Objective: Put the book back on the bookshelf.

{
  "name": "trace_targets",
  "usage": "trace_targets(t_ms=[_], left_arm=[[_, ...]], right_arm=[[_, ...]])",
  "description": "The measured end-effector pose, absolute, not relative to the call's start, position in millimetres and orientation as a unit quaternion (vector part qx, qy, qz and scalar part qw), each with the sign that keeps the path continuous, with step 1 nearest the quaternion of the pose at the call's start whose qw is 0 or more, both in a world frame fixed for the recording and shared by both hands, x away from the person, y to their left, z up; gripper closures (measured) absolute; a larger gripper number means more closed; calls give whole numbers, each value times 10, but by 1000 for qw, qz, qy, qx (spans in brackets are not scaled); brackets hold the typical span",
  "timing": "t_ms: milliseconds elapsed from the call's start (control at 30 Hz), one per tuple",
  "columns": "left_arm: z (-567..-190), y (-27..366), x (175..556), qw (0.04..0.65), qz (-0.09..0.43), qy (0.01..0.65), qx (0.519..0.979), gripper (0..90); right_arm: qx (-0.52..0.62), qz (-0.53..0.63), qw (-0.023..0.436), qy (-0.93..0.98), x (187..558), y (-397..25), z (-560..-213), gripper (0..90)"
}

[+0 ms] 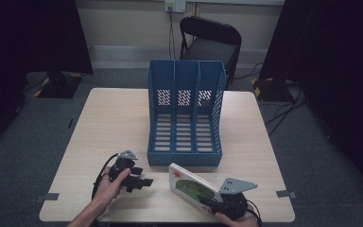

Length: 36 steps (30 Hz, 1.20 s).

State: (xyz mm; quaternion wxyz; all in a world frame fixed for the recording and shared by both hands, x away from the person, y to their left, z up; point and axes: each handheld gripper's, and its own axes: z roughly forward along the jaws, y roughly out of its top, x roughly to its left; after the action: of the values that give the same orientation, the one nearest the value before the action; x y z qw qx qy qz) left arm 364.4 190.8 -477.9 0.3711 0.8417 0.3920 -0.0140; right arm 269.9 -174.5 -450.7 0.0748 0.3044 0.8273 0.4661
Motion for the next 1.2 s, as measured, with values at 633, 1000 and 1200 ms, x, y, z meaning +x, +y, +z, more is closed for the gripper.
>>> trace_targets(t_ms=[633, 1000, 1200], left_arm=[[-5058, 1884, 3557, 365, 147, 359, 846, 70], [-5063, 1886, 3560, 360, 153, 362, 846, 49], [-5067, 1885, 3572, 356, 152, 368, 845, 9]], right_arm=[[287, 501, 94, 811, 2662, -1798, -4116, 765], [286, 523, 113, 795, 2782, -1810, -3876, 765], [289, 530, 124, 787, 2885, -1808, -3782, 765]])
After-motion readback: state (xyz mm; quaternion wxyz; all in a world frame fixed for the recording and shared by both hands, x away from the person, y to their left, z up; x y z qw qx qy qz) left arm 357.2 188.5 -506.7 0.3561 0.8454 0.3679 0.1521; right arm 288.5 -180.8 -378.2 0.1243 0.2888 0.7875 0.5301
